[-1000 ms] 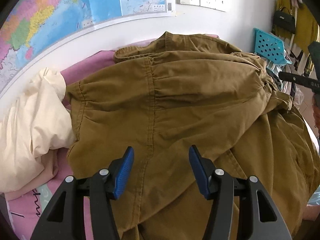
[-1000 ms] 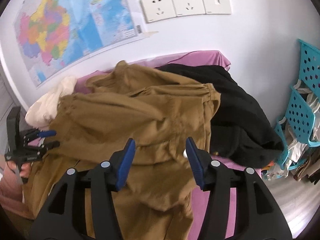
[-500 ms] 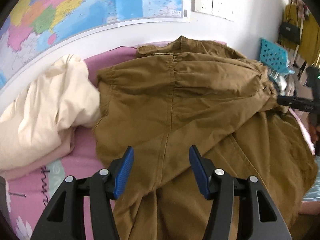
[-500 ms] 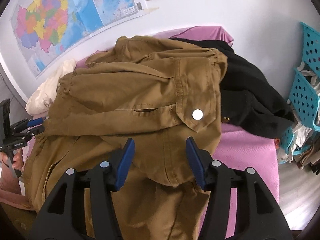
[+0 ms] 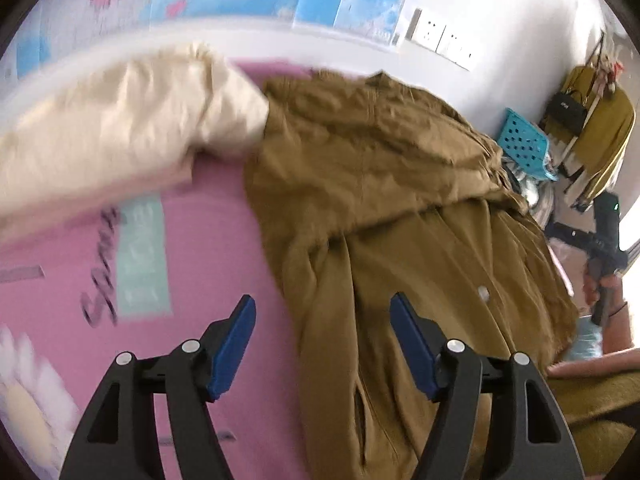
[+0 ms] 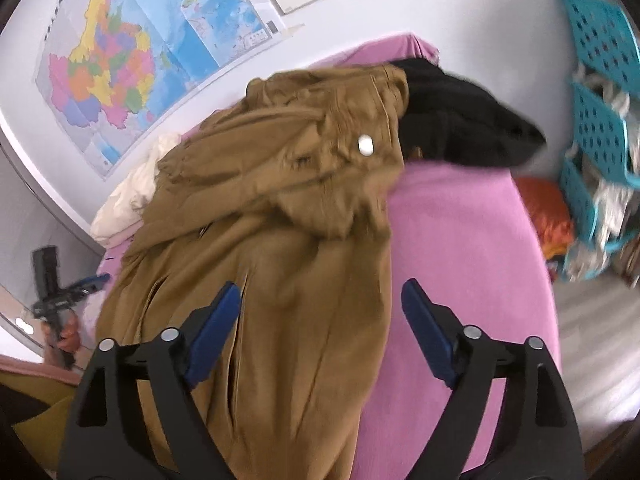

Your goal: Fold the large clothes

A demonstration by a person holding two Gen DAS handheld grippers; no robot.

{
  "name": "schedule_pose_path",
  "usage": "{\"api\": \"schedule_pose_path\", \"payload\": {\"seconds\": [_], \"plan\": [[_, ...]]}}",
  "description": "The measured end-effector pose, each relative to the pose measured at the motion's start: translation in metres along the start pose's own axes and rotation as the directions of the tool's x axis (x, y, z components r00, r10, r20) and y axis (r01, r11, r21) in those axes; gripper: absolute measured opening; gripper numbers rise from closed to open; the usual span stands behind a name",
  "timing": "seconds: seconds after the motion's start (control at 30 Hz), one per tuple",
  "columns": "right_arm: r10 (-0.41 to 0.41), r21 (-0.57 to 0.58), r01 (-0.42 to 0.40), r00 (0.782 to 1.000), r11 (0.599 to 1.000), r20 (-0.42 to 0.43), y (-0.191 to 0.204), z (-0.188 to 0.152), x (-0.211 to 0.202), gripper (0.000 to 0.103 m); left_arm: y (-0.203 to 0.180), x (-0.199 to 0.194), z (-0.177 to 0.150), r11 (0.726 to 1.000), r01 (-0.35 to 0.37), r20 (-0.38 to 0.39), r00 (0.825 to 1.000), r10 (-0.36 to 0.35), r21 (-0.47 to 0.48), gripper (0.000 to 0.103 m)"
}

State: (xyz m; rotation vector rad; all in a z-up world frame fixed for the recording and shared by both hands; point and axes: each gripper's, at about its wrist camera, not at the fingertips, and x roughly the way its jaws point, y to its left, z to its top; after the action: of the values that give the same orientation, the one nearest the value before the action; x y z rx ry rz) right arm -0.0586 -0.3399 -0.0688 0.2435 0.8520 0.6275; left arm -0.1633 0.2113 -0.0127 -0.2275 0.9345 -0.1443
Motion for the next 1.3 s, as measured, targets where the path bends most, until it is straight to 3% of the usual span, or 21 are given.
{"api": "schedule_pose_path", "payload": {"seconds": [0.17, 0.37, 0.43, 0.47, 0.7, 0.73, 0.77, 0.8, 0.83, 0.87, 0.93, 0.97, 1.03, 1.07, 1.13, 1.17, 1.27, 1.3], "plan": [[0.054, 0.057, -0.052, 0.997, 0.997, -0.048, -0.01, -0.033, -0.009, 0.086, -0.005, 0.009, -0.035, 0.993, 0.112, -0.075, 0.99, -0.116, -0.046, 0.068], [0.155, 0.095, -0.149, 0.987, 0.984, -0.054, -0.01, -0.063, -0.014, 0.088, -0.01, 0.01, -0.058, 0.98, 0.184, -0.12, 0.974, -0.192, -0.076, 0.072], [0.198, 0.095, -0.192, 0.978, 0.977, -0.058, -0.006, -0.071, -0.018, 0.088, -0.011, 0.008, -0.063, 0.974, 0.214, -0.116, 0.968, -0.222, -0.077, 0.08], [0.22, 0.097, -0.213, 0.974, 0.972, -0.061, -0.005, -0.074, -0.018, 0.088, -0.012, 0.007, -0.067, 0.963, 0.256, -0.118, 0.957, -0.265, -0.084, 0.083], [0.279, 0.037, -0.276, 0.955, 0.96, -0.102, 0.016, -0.093, -0.02, 0.089, -0.023, 0.008, -0.073, 0.94, 0.33, -0.126, 0.932, -0.339, -0.088, 0.089], [0.265, 0.015, -0.265, 0.959, 0.964, -0.102, 0.02, -0.094, -0.02, 0.083, -0.028, 0.009, -0.073, 0.935, 0.345, -0.136, 0.926, -0.353, -0.077, 0.089], [0.251, -0.004, -0.253, 0.962, 0.967, -0.104, 0.024, -0.095, -0.02, 0.072, -0.033, 0.011, -0.073, 0.939, 0.339, -0.142, 0.928, -0.344, -0.063, 0.088], [0.254, 0.007, -0.255, 0.961, 0.967, -0.112, 0.024, -0.094, -0.018, 0.047, -0.038, 0.012, -0.072, 0.946, 0.319, -0.142, 0.936, -0.323, -0.046, 0.086], [0.233, 0.029, -0.231, 0.965, 0.972, -0.118, 0.021, -0.095, -0.015, 0.034, -0.041, 0.013, -0.072, 0.95, 0.311, -0.142, 0.939, -0.313, -0.036, 0.074], [0.226, 0.035, -0.223, 0.967, 0.974, -0.121, 0.02, -0.095, -0.013, 0.028, -0.04, 0.013, -0.072, 0.95, 0.308, -0.144, 0.94, -0.311, -0.04, 0.062], [0.256, 0.071, -0.25, 0.961, 0.966, -0.099, 0.014, -0.095, -0.017, 0.014, -0.032, 0.017, -0.069, 0.954, 0.281, -0.15, 0.944, -0.294, -0.102, 0.023], [0.306, 0.088, -0.3, 0.95, 0.95, -0.069, 0.012, -0.094, -0.023, 0.011, -0.027, 0.018, -0.068, 0.957, 0.267, -0.151, 0.947, -0.283, -0.116, 0.016], [0.384, 0.06, -0.382, 0.923, 0.922, -0.018, 0.014, -0.093, -0.036, 0.015, -0.022, 0.015, -0.067, 0.948, 0.281, -0.135, 0.944, -0.301, -0.149, 0.015], [0.392, 0.048, -0.391, 0.92, 0.919, -0.013, 0.015, -0.09, -0.038, 0.021, -0.023, 0.014, -0.067, 0.949, 0.28, -0.129, 0.946, -0.299, -0.143, 0.015], [0.378, 0.025, -0.377, 0.925, 0.926, -0.043, 0.018, -0.088, -0.034, 0.044, -0.027, 0.015, -0.067, 0.96, 0.257, -0.141, 0.952, -0.271, -0.112, 0.018], [0.361, 0.017, -0.361, 0.93, 0.933, -0.064, 0.019, -0.088, -0.03, 0.045, -0.026, 0.016, -0.068, 0.961, 0.253, -0.148, 0.952, -0.268, -0.115, 0.019], [0.32, 0.027, -0.319, 0.941, 0.947, -0.105, 0.016, -0.089, -0.017, 0.047, -0.025, 0.016, -0.07, 0.952, 0.278, -0.154, 0.943, -0.296, -0.128, 0.043], [0.317, 0.038, -0.314, 0.942, 0.949, -0.111, 0.016, -0.09, -0.012, 0.047, -0.028, 0.015, -0.071, 0.942, 0.313, -0.148, 0.932, -0.329, -0.125, 0.06]]}}
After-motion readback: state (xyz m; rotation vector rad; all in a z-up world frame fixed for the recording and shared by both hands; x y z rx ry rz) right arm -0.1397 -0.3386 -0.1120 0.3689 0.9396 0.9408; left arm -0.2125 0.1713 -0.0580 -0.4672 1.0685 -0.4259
